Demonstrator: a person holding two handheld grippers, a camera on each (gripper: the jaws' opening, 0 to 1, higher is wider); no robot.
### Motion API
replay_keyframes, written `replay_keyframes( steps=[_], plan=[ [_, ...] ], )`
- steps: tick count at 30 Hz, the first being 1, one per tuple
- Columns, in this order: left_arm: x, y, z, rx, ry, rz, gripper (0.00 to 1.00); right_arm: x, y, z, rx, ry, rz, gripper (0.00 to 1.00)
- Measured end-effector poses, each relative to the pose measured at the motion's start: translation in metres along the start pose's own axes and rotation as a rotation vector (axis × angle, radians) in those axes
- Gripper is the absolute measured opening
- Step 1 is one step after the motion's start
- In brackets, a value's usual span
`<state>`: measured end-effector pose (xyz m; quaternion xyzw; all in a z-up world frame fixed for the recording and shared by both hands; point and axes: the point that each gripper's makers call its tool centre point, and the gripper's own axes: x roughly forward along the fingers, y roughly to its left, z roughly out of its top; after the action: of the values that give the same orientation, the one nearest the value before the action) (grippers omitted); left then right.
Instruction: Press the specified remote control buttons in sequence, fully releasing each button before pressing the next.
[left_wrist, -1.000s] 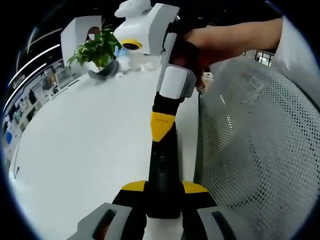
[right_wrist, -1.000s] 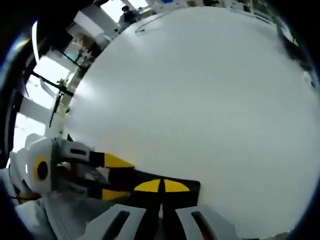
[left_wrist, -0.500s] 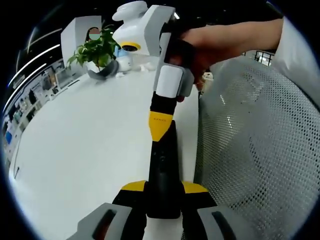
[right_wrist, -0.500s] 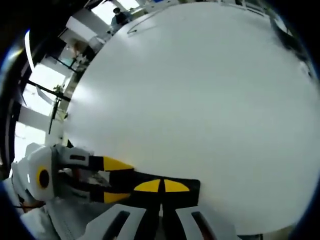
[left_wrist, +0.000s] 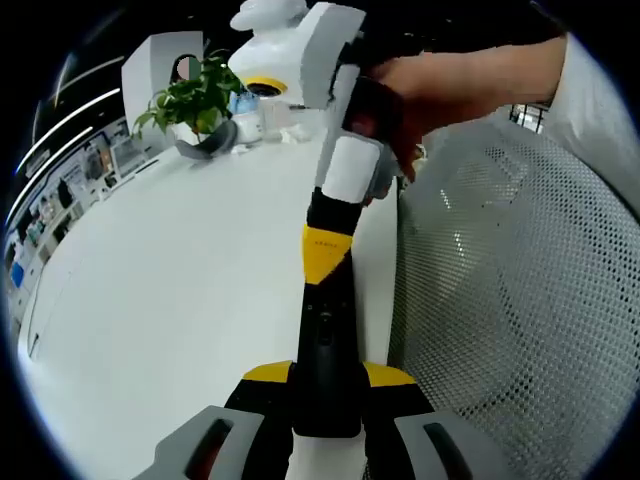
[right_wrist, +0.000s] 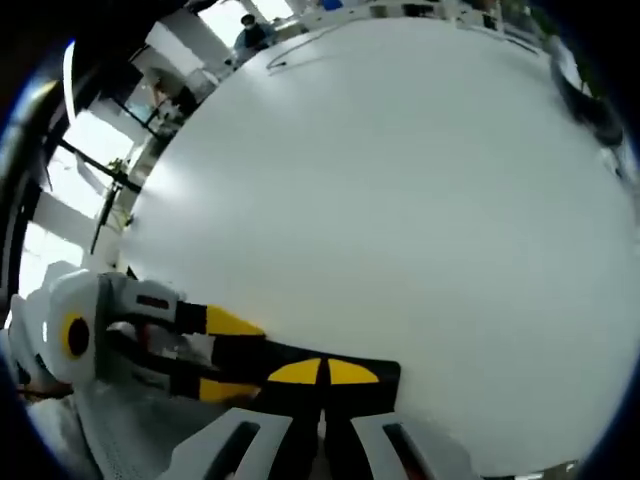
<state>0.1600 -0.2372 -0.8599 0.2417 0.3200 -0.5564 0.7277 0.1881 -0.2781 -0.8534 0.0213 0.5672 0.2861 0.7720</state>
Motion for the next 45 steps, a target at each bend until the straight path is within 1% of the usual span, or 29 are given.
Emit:
replay_keyframes(
  steps=[3,4,5,6,9,14,16,17,19,24,26,36,40,45],
  plan=[
    [-0.0002,0.0001,0.0000,-0.002,0.000,0.001,0.24,-0.0005,0.0012,-0.0005,-0.048,-0.035,-0.015,0.00],
    [-0.0001,0.0002,0.0002,-0.001,0.000,0.001,0.24,-0.0008,0.0008,0.0001,-0.083,-0.061,-0.022,0.00],
    [-0.0001,0.0002,0.0002,-0.003,0.000,0.001,0.24,-0.0009,0.0011,0.0003,-0.100,-0.076,-0.022,0.00],
    [-0.0001,0.0001,0.0002,-0.003,0.000,0.002,0.24,-0.0014,0.0012,0.0004,-0.121,-0.105,-0.025,0.00],
    [0.0000,0.0002,0.0003,-0.003,0.000,0.001,0.24,-0.0023,0.0014,-0.0017,-0.115,-0.130,-0.025,0.00],
    [0.0000,0.0000,0.0003,-0.004,0.001,0.002,0.24,-0.0016,0.0009,0.0006,-0.113,-0.120,-0.017,0.00],
    [-0.0001,0.0000,0.0002,-0.004,0.001,0.002,0.24,-0.0029,0.0011,-0.0004,-0.088,-0.120,-0.008,0.00],
    [-0.0001,0.0001,0.0002,-0.003,0.001,0.002,0.24,-0.0027,0.0029,-0.0023,-0.066,-0.109,0.010,0.00],
    [-0.0002,0.0000,0.0002,-0.002,0.001,0.002,0.24,-0.0029,0.0053,-0.0046,-0.052,-0.092,0.029,0.00],
    [-0.0003,0.0000,0.0002,-0.003,-0.001,0.002,0.24,-0.0027,0.0053,-0.0049,-0.054,-0.095,0.025,0.00],
    [-0.0004,-0.0001,0.0002,-0.004,-0.002,0.001,0.24,-0.0031,0.0065,-0.0069,-0.059,-0.084,0.026,0.00],
    [-0.0008,-0.0005,-0.0003,-0.003,-0.004,0.000,0.25,-0.0028,0.0088,-0.0083,-0.121,-0.086,0.005,0.00],
    [-0.0007,-0.0005,-0.0001,-0.001,-0.004,-0.002,0.24,-0.0018,0.0084,-0.0081,-0.164,-0.082,-0.009,0.00],
    [-0.0009,-0.0004,-0.0001,-0.001,-0.005,-0.002,0.24,-0.0020,0.0081,-0.0079,-0.164,-0.085,-0.007,0.00]
  ],
)
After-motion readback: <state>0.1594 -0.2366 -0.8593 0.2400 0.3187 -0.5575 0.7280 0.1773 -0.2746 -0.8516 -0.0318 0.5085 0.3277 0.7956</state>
